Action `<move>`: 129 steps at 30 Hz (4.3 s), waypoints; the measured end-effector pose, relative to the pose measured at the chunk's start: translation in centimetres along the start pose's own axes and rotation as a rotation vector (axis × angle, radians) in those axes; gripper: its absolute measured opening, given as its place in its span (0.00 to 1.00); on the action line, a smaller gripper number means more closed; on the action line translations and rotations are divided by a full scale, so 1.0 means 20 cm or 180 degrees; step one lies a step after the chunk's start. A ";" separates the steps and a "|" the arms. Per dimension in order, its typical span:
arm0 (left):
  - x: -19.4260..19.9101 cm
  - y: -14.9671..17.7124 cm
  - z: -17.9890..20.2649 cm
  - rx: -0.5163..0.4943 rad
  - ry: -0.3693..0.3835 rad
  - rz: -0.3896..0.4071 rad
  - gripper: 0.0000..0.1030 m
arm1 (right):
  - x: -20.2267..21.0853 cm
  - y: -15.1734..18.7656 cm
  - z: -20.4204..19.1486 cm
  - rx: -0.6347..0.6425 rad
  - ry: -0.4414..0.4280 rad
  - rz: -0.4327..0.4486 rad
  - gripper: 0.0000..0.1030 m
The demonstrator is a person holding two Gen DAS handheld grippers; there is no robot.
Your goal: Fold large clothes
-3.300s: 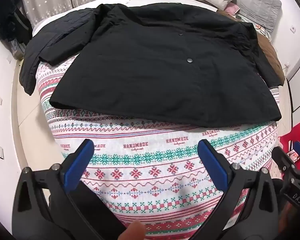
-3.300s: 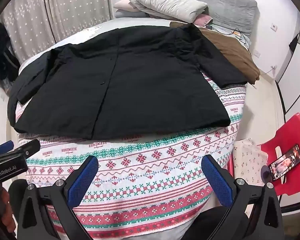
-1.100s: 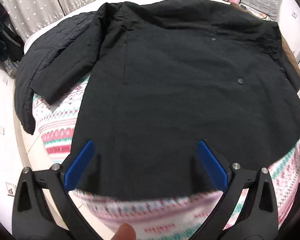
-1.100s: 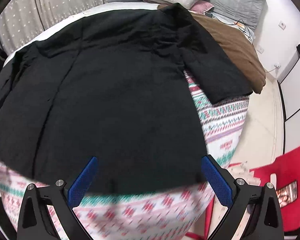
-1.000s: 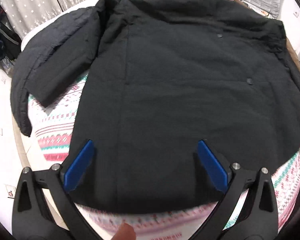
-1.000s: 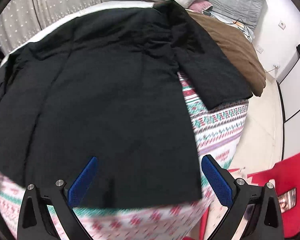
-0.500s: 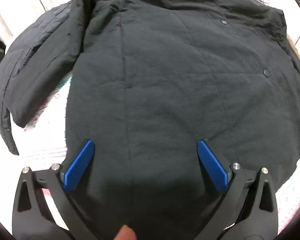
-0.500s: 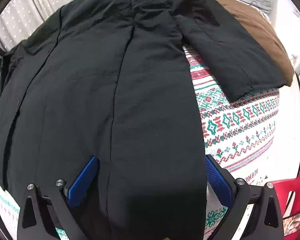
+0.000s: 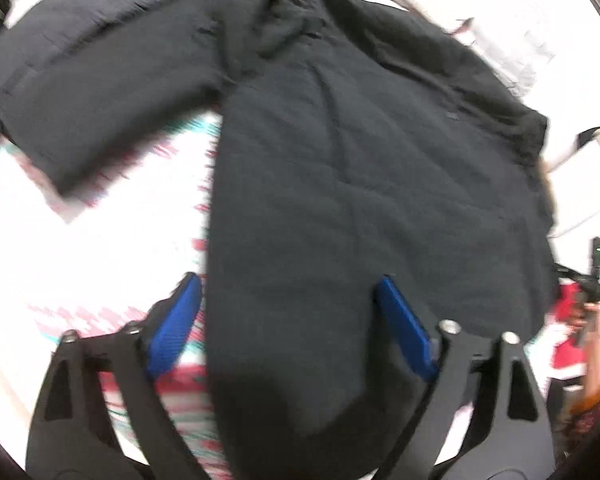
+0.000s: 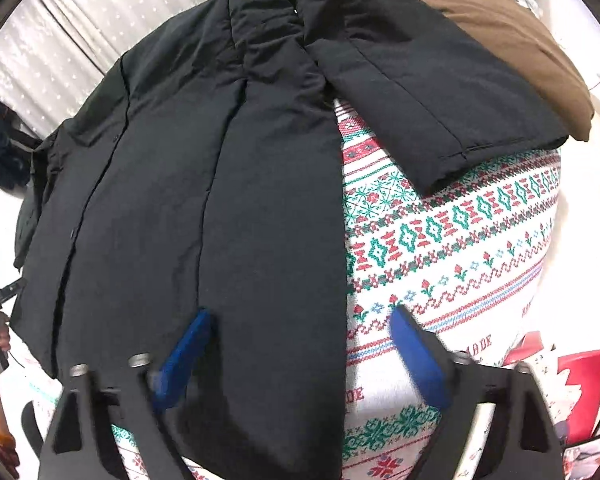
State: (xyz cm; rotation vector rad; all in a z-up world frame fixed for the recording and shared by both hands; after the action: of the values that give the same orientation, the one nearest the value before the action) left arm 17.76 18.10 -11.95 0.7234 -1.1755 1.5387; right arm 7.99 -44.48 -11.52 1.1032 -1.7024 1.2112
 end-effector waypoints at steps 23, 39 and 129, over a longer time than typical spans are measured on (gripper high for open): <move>0.79 0.48 0.43 -0.0164 0.0801 0.0388 0.14 | 0.80 0.24 -0.32 0.0197 -0.0295 0.0531 0.09; 0.58 0.75 0.25 -0.0424 -0.0589 -0.0044 0.62 | 0.32 0.51 0.02 -0.0093 0.0352 -0.0189 0.30; -0.13 -0.41 1.31 -0.1538 -0.0788 0.0323 0.88 | 0.29 -0.69 -0.12 -0.0259 0.0841 0.0881 0.78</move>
State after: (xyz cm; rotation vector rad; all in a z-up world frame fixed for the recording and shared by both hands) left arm 23.23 -7.26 -2.69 0.5404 -1.7141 1.1938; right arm 19.16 -45.92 -1.39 0.6399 -1.7173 1.3764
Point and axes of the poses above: each gripper's, at about its wrist camera, not at the fingertips, and x roughly against the way its jaws point, z to its right, y to its underside, the point moved 5 cm from there along -x, roughly the way its jaws point, and after that the axes turned 5 degrees about -z, right-handed, at the moved point
